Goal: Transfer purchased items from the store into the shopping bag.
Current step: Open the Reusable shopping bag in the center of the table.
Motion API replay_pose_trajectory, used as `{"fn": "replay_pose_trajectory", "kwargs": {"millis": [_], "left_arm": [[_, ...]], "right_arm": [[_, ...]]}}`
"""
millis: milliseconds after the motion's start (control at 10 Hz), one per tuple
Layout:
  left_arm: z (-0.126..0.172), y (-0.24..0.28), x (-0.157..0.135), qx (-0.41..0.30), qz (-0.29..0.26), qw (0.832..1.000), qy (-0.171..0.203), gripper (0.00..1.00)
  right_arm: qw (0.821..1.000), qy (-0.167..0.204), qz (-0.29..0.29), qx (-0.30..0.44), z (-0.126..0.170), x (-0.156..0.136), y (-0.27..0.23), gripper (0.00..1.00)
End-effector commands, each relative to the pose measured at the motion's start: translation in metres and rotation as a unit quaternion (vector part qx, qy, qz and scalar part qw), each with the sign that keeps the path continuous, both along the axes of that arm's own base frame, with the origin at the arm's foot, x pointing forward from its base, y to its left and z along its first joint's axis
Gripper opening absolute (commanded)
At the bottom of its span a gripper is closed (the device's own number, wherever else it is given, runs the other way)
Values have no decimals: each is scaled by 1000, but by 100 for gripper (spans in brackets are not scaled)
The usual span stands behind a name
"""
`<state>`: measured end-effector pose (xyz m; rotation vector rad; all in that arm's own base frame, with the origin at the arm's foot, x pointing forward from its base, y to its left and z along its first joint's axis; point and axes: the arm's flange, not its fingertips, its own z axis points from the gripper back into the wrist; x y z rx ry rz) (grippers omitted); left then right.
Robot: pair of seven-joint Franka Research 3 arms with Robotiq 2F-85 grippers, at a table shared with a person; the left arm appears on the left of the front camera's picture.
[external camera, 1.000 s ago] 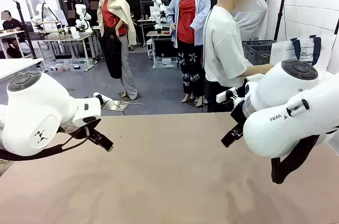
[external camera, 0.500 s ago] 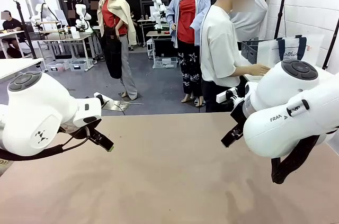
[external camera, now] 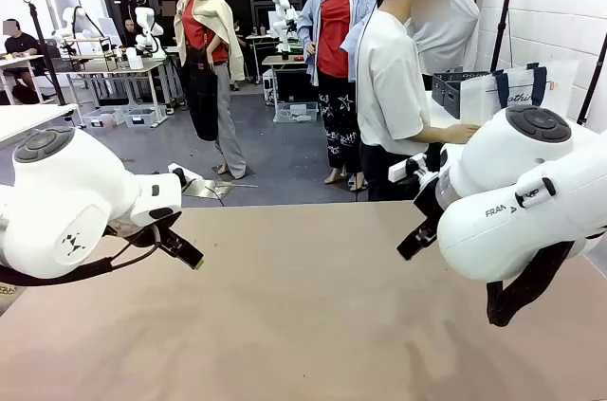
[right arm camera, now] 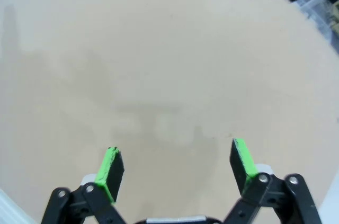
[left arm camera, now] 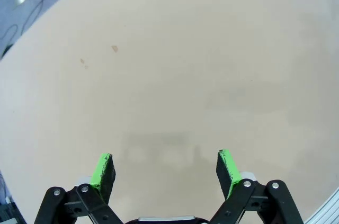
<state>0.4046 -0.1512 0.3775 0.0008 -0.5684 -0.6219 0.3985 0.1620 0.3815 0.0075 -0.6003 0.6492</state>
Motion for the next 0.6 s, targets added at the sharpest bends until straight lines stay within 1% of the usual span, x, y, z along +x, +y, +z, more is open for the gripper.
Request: {"fn": "replay_pose_trajectory", "kwargs": {"millis": [0, 100, 200, 300, 400, 500], "left_arm": [[45, 17, -8, 13, 42, 995, -89, 100], [70, 35, -22, 14, 69, 990, -126, 100], [86, 60, -33, 16, 100, 984, -145, 100], [94, 92, -46, 14, 145, 978, -149, 100], [91, 126, -65, -8, 190, 971, -144, 100], [82, 163, -82, -38, 240, 960, -139, 100]], "right_arm": [[996, -71, -58, 4, 28, -3, -28, 100], [989, -110, -103, 9, 54, -7, -62, 100], [977, -122, -176, 10, 79, -7, -114, 100], [957, -132, -255, 36, 96, -8, -175, 100], [938, -126, -314, 67, 97, -15, -232, 100], [920, -120, -359, 103, 86, -18, -285, 100]]}}
